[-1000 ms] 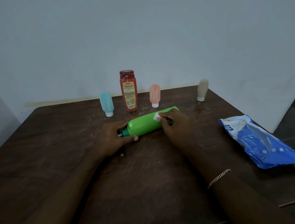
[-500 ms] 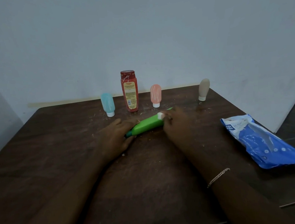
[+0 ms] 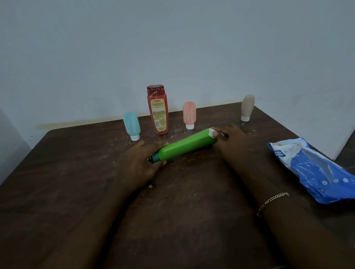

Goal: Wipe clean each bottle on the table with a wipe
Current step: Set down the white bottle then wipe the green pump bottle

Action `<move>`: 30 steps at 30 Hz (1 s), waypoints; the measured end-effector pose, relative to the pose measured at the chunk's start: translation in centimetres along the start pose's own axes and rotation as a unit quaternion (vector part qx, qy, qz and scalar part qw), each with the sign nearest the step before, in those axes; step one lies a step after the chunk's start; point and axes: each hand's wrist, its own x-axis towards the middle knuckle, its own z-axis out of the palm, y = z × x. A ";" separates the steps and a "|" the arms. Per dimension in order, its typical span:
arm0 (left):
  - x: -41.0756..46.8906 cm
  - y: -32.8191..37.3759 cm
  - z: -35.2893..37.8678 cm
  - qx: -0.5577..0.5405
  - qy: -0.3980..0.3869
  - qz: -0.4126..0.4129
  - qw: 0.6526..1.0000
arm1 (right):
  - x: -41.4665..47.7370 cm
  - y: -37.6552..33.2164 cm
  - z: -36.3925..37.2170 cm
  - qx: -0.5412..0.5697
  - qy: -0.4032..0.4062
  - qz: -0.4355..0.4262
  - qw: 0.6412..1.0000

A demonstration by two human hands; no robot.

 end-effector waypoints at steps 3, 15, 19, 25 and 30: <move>0.0 -0.2 -0.5 -0.015 0.012 -0.009 1.000 | -0.8 -1.4 -0.1 0.025 0.017 0.001 1.000; 0.1 1.6 -1.3 -0.051 -0.002 -0.009 0.999 | -5.6 -9.1 2.1 0.075 -0.050 -0.289 0.953; 0.4 1.7 -1.3 -0.072 -0.014 -0.030 0.997 | -5.6 -9.1 1.8 0.042 -0.052 -0.343 0.937; 0.3 1.1 -2.1 -0.106 -0.010 -0.037 0.994 | -2.6 -4.7 0.8 0.067 -0.007 -0.174 0.982; 0.5 1.0 -2.8 -0.096 -0.010 -0.011 0.995 | 0.5 -0.5 0.4 0.089 0.016 -0.009 0.996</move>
